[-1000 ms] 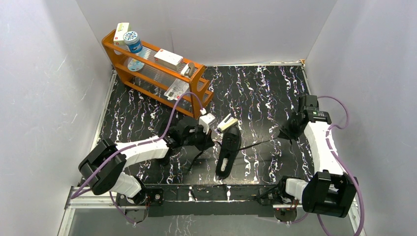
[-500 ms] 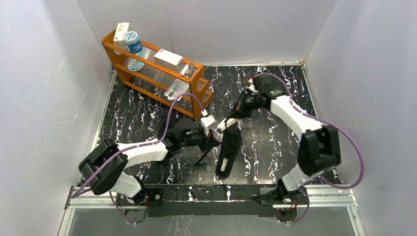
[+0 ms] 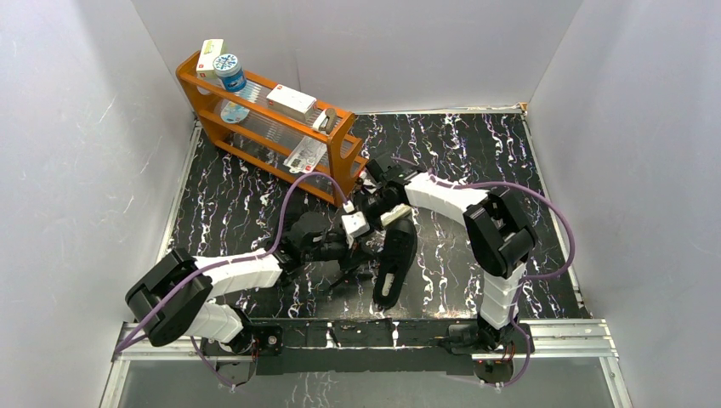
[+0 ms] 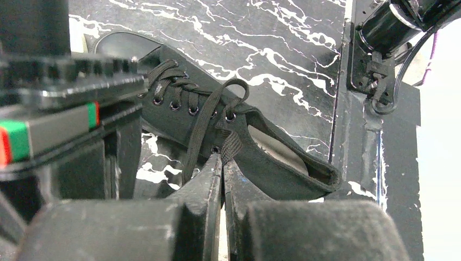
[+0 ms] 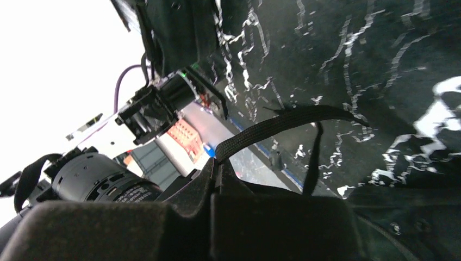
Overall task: Tie the shoes
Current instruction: Wrap the shoelace around the shoelace.
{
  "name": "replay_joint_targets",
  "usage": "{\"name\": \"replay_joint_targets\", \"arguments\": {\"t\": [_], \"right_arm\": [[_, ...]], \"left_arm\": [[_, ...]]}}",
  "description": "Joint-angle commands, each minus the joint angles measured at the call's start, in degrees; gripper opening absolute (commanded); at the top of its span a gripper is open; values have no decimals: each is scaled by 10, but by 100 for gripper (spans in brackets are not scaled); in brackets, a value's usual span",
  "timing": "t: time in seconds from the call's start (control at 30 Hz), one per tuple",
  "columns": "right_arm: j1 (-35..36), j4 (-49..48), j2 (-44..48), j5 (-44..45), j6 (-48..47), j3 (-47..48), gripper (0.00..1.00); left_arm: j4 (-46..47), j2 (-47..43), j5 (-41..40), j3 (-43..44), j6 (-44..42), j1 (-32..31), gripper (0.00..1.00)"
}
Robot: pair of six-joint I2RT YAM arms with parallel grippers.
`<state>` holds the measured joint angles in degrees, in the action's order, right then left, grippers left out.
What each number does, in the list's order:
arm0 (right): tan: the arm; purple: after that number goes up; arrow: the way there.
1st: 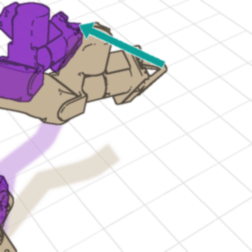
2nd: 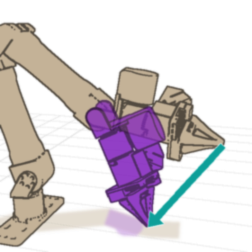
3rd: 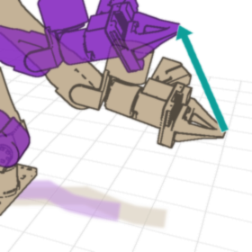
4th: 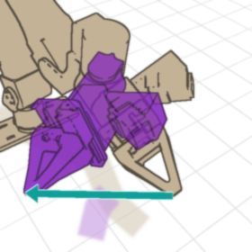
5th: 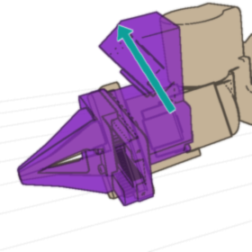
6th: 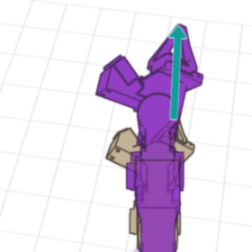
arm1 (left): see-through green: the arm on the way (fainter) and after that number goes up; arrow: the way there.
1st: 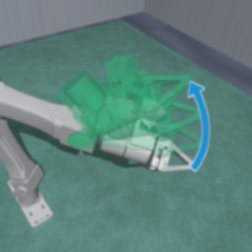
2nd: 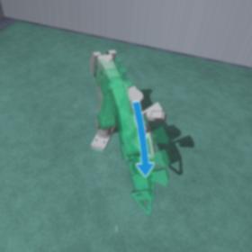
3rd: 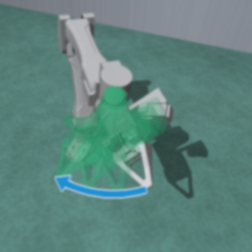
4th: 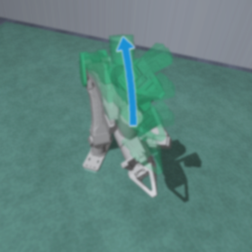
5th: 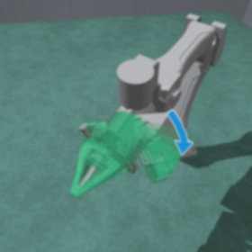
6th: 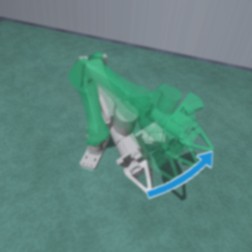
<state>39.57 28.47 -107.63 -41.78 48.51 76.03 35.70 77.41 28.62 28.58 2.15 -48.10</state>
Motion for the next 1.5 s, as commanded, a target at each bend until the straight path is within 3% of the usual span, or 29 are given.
{"name": "replay_joint_targets", "arguments": {"t": [0.0,0.07,0.2,0.27,0.4,0.47,0.57,0.7,0.93,1.1,1.23,1.37,1.47], "right_arm": [[16,-27,3,-73,8,-10,0],[17,-30,-3,-96,6,-15,5],[16,39,-28,-116,-54,21,48],[3,92,-25,-86,-95,50,62],[-57,154,20,-33,-140,74,78],[-92,209,46,22,-177,75,80],[-108,280,87,184,-262,78,81],[-82,210,212,252,-303,-15,80],[88,37,395,339,-285,-149,79],[224,-83,483,407,-303,-230,69],[312,-150,477,422,-362,-254,66],[385,-156,383,442,-437,-215,66],[401,-171,305,483,-452,-193,66]], "left_arm": [[49,-6,27,-10,-37,0,0],[61,2,29,-12,-34,0,0],[82,16,26,-14,-26,0,0],[84,23,27,-9,-3,0,0],[86,38,4,-2,29,1,0],[69,45,-4,10,44,2,0],[32,60,1,36,65,5,0],[-12,97,30,70,80,11,0],[-47,138,82,97,109,38,0],[-93,168,117,126,97,46,0],[-98,173,126,136,93,51,0],[-126,184,128,158,77,53,0],[-127,189,131,164,69,52,0]]}}
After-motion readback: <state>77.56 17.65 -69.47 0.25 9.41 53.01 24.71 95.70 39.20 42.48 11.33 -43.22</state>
